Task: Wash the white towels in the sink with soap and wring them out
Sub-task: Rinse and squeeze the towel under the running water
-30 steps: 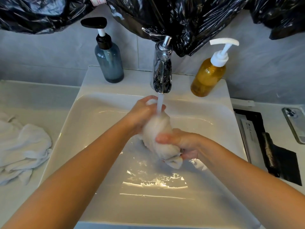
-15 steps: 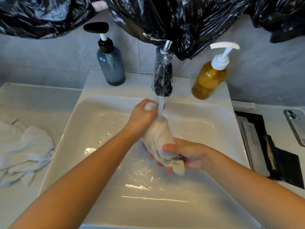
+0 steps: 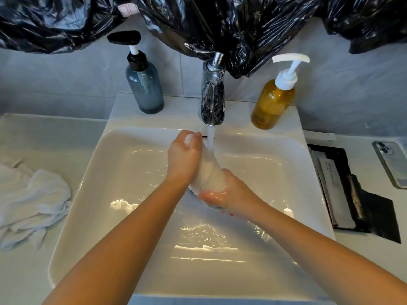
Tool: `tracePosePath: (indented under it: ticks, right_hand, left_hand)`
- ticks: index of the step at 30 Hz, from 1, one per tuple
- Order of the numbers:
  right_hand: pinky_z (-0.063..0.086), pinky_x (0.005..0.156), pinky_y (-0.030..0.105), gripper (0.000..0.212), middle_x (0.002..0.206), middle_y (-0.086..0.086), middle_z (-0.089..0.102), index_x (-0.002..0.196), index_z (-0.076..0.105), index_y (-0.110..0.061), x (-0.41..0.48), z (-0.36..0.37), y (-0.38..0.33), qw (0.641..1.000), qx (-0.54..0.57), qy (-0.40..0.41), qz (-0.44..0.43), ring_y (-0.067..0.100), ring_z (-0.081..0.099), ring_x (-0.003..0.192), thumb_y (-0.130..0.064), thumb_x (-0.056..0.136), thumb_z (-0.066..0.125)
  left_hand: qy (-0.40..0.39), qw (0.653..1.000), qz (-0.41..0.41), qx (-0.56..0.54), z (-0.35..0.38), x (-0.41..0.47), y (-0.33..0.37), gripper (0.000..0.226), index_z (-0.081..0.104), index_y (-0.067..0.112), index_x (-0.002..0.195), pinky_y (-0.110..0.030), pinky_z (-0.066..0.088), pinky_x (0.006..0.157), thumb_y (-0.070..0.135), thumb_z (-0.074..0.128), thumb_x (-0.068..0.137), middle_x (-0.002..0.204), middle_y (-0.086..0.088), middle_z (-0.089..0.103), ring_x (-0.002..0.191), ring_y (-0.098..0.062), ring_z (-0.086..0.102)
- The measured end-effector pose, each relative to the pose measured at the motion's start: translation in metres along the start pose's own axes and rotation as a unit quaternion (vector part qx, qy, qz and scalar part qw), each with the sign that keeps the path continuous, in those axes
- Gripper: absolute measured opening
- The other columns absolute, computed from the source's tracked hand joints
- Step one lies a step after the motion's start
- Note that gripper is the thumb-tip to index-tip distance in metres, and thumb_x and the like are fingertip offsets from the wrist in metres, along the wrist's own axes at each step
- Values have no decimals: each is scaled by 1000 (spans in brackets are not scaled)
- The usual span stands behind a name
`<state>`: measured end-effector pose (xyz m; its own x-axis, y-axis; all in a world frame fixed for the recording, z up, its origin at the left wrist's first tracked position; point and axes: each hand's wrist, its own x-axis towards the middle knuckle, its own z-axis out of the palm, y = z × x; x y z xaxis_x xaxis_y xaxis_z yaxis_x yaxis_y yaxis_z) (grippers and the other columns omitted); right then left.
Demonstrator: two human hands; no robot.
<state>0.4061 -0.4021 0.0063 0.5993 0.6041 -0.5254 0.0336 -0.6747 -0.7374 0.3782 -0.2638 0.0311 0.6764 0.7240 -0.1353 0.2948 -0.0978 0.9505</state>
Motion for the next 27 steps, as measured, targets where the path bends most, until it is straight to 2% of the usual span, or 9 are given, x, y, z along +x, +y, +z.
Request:
tracePosePath:
  ticks: [3, 5, 8, 11, 14, 17, 21, 24, 27]
  right_hand:
    - [49, 53, 26, 69, 102, -2, 65, 122, 45, -30, -10, -3, 2, 998, 58, -8, -2, 13, 64, 76, -43, 65, 80]
    - [52, 70, 26, 79, 114, -6, 62, 131, 41, -33, -16, -6, 0, 996, 77, -20, -26, 10, 63, 94, -40, 66, 86]
    - [53, 93, 37, 91, 116, -11, 64, 133, 43, -36, -13, -8, -4, 997, 66, -10, -38, 9, 62, 106, -46, 54, 87]
    - [54, 92, 40, 82, 110, -11, 67, 128, 46, -37, -12, -5, -8, 998, 59, -4, -37, 9, 65, 102, -40, 57, 87]
    - [57, 79, 34, 67, 97, -9, 68, 122, 45, -38, -13, -3, -13, 999, -1, 33, -27, 9, 66, 89, -39, 66, 81]
    - [59, 80, 41, 61, 94, -9, 69, 118, 47, -42, -10, 0, -9, 997, -7, 70, -38, 13, 68, 86, -43, 67, 80]
    - [55, 88, 41, 71, 106, -13, 65, 124, 46, -39, -9, -2, 0, 987, 25, 136, -81, 17, 64, 101, -40, 66, 86]
    - [54, 89, 44, 80, 114, -11, 65, 132, 47, -32, -10, 0, 6, 979, 33, 163, -118, 18, 64, 105, -41, 64, 89]
    - [55, 89, 40, 76, 107, -22, 60, 127, 45, -41, -9, 1, 13, 975, 28, 172, -140, 12, 63, 103, -44, 65, 88]
  left_hand:
    - [-23, 998, -38, -49, -3, -3, -3, 16, 63, 18, 91, -30, 47, 69, 29, 53, 97, 83, 2, 64, 80, -16, 59]
    - [-28, 994, -62, -81, -4, -9, -3, 23, 61, 20, 83, -29, 46, 66, 35, 52, 98, 77, 2, 62, 75, -16, 58]
    - [-19, 993, -64, -98, 0, -17, -3, 26, 58, 20, 79, -30, 46, 65, 33, 50, 99, 74, 0, 61, 72, -17, 57]
    - [-14, 993, -54, -100, 1, -18, -2, 20, 61, 21, 84, -32, 49, 69, 31, 50, 97, 82, -4, 67, 78, -19, 62]
    - [-7, 994, -36, -106, 0, -16, -2, 22, 58, 21, 77, -29, 45, 66, 27, 50, 96, 68, 6, 59, 69, -11, 56]
    - [-20, 993, -4, -118, -1, -16, -4, 18, 59, 26, 76, -27, 47, 67, 36, 51, 88, 70, 13, 61, 71, -8, 58]
    - [-72, 984, 18, -160, -3, -23, -22, 44, 61, 33, 113, -36, 54, 92, 58, 55, 77, 117, 0, 66, 110, -17, 63]
    - [-108, 983, 76, -125, -7, -33, -28, 51, 47, 37, 135, -23, 53, 90, 49, 58, 86, 132, 4, 57, 115, -7, 60]
    - [-120, 980, 114, -110, -6, -37, -28, 52, 41, 31, 140, -13, 49, 84, 35, 54, 91, 132, 5, 56, 111, 0, 59]
